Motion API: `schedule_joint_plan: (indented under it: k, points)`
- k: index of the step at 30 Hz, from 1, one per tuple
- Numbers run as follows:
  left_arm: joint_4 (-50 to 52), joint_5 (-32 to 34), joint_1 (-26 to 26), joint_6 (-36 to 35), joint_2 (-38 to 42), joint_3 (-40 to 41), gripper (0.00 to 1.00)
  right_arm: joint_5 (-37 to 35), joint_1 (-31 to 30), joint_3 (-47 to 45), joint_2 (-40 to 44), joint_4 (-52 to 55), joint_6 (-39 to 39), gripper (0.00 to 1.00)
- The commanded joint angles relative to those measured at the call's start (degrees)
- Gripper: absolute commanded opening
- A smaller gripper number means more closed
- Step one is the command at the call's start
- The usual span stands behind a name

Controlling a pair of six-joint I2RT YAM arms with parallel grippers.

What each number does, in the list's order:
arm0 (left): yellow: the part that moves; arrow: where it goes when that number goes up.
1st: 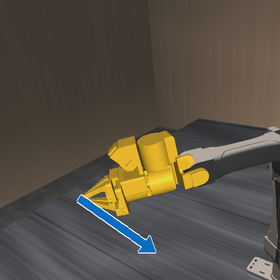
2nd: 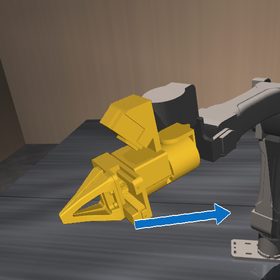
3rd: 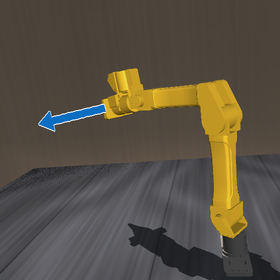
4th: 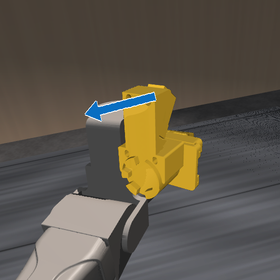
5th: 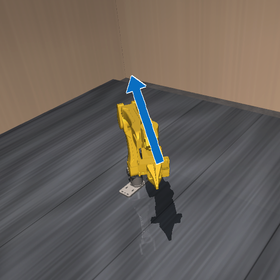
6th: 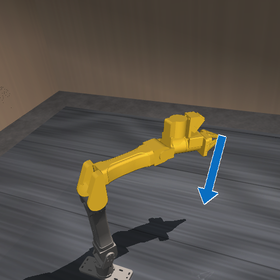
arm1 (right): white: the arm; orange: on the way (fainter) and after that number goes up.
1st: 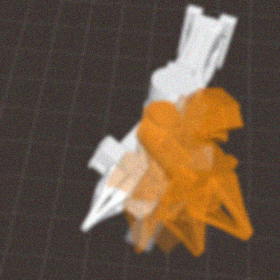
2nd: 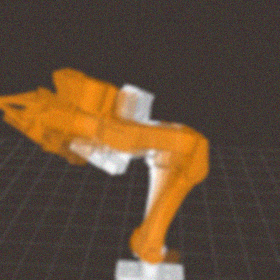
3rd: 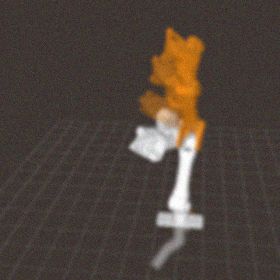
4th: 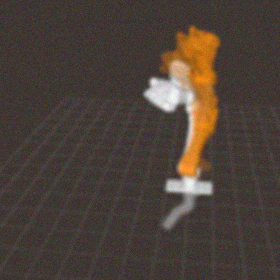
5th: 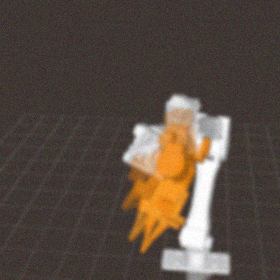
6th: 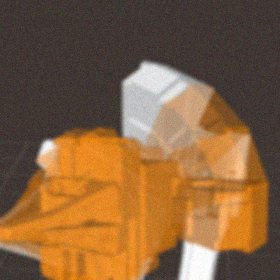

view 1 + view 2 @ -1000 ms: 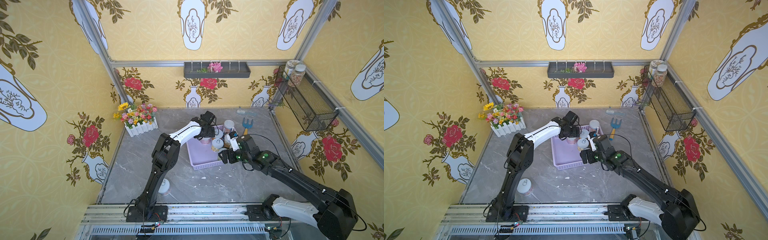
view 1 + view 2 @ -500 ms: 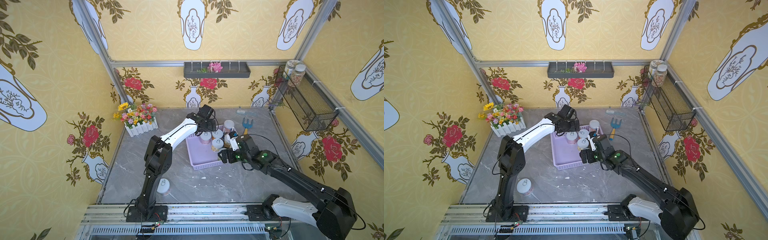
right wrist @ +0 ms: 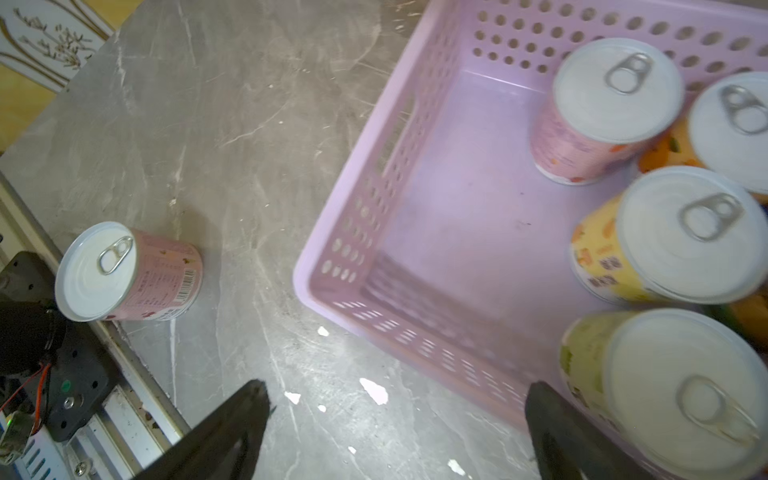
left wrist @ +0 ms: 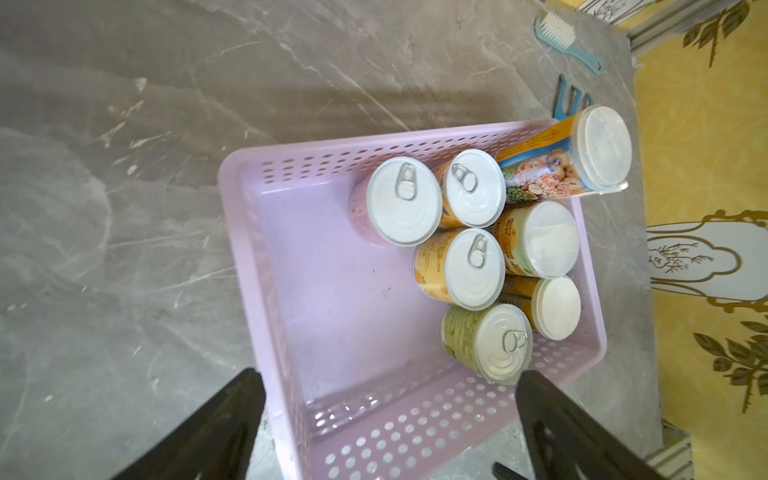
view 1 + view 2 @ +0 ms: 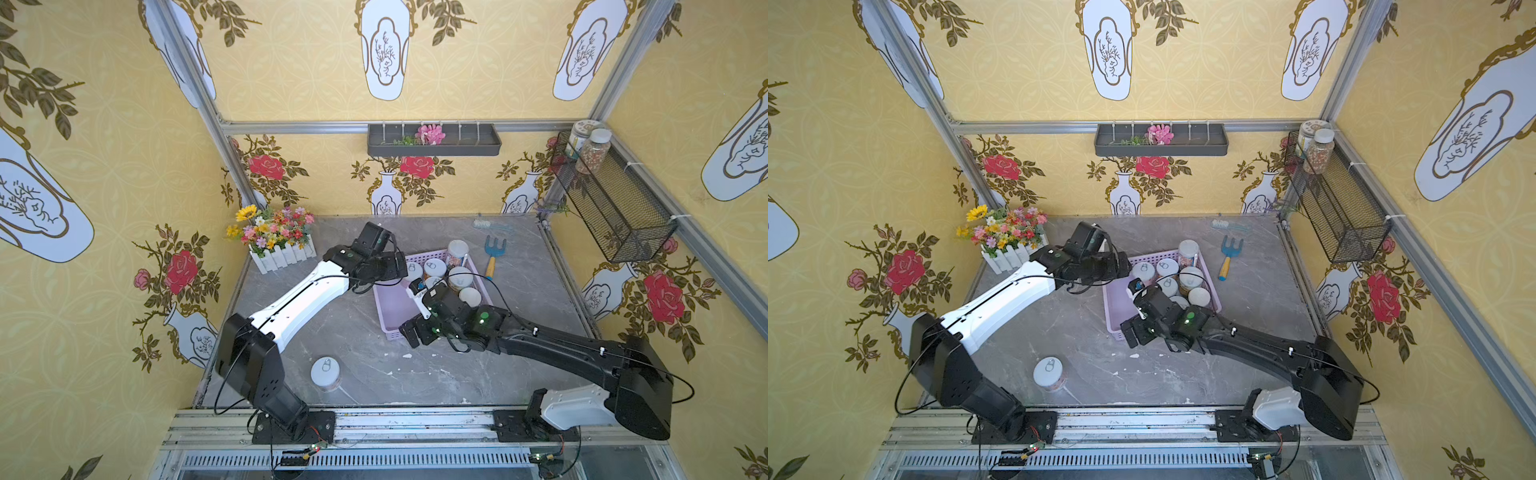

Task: Put the canned food in the basket
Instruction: Pick up the canned food from the center of the board.

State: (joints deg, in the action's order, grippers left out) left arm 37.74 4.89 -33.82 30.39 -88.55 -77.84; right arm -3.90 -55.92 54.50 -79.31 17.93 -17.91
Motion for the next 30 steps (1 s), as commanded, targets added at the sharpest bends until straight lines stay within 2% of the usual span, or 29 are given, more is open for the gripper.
schedule_joint_plan:
  k: [1,11,21,30]
  points:
    - [1.88,-1.94,2.63,1.51,5.96,6.16,1.00,-2.51,-3.77,2.73,-3.51,-4.88,1.69,0.99]
    - [10.64,-5.55,15.98,3.14,22.40,19.91,1.00,1.38,-14.67,11.44,-17.48,-10.69,6.50,0.98]
    - [20.93,-5.03,24.01,4.13,29.17,23.82,1.00,4.73,-18.48,15.67,-25.44,-13.59,8.47,0.99]
    - [22.17,-7.39,33.58,4.85,34.35,28.99,0.99,4.97,-20.59,20.18,-31.50,-14.02,10.12,0.99]
